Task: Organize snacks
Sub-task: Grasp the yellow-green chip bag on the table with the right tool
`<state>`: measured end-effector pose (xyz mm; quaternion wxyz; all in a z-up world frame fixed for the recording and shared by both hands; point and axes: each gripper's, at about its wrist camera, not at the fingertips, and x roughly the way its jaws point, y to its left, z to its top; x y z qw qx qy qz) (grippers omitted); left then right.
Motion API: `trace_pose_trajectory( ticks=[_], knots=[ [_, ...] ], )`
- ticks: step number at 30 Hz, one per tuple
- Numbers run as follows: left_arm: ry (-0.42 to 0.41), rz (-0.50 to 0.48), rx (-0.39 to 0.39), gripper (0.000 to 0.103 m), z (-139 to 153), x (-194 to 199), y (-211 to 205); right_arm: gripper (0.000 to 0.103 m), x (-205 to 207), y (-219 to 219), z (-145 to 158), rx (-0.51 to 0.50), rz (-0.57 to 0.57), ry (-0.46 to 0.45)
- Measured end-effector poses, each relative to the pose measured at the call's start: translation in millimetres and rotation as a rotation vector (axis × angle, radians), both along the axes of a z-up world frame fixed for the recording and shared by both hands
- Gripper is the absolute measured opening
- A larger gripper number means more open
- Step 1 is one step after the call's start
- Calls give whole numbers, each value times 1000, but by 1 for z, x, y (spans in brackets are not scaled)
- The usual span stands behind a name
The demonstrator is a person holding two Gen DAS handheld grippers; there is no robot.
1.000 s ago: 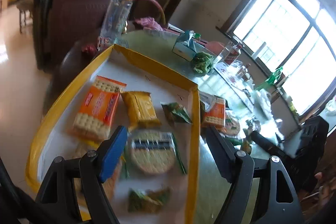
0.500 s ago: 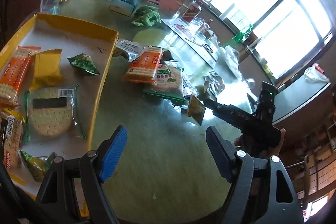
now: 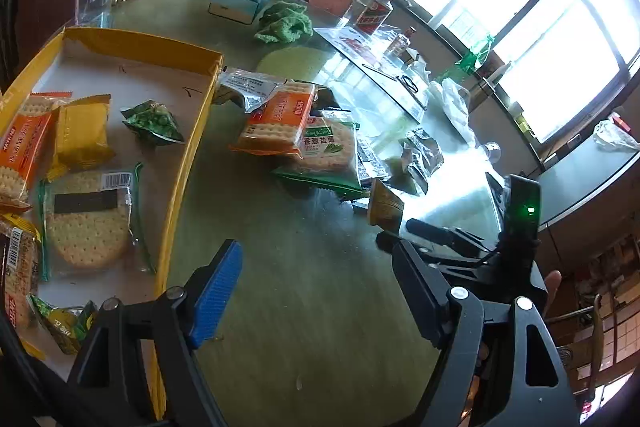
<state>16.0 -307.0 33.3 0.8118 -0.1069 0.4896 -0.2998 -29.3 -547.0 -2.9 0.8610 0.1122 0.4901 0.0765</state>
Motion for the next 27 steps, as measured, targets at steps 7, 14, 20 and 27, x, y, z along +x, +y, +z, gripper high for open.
trace_pose_trajectory(
  ticks=[7, 14, 20, 27],
  knots=[
    [-7, -15, -3, 77, 1, -7, -4, 76, 23, -12, 9, 52, -56, -47],
    [-8, -16, -3, 77, -1, -9, -3, 76, 31, -12, 0, 77, 23, -51],
    [-2, -10, -9, 77, -6, -8, -3, 76, -5, -2, -5, 47, 94, -37],
    [-14, -13, 6, 77, -5, -12, -3, 55, 15, -9, -8, 83, -74, -10]
  ],
)
